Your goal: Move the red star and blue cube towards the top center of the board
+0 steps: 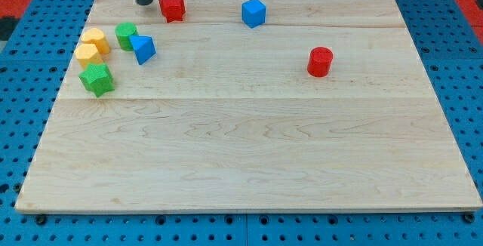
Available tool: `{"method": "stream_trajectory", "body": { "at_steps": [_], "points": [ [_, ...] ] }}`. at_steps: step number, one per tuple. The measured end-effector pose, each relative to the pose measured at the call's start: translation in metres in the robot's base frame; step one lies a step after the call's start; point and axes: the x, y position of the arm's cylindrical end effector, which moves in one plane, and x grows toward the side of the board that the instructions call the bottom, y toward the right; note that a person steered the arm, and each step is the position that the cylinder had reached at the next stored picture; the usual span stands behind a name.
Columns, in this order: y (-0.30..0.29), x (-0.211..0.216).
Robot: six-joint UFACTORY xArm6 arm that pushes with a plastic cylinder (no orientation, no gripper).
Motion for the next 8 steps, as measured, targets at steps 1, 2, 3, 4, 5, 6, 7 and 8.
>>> {"method": "stream_trajectory", "body": {
  "at_steps": [1,2,3,4,5,6,7,8],
  "points": [
    [0.124,0.024],
    [0.145,0.059],
    [0.163,0.02],
    [0.207,-0.005],
    [0.251,0.094],
    [0.264,0.079],
    [0.266,0.04],
    [0.235,0.012]
  ]
}}
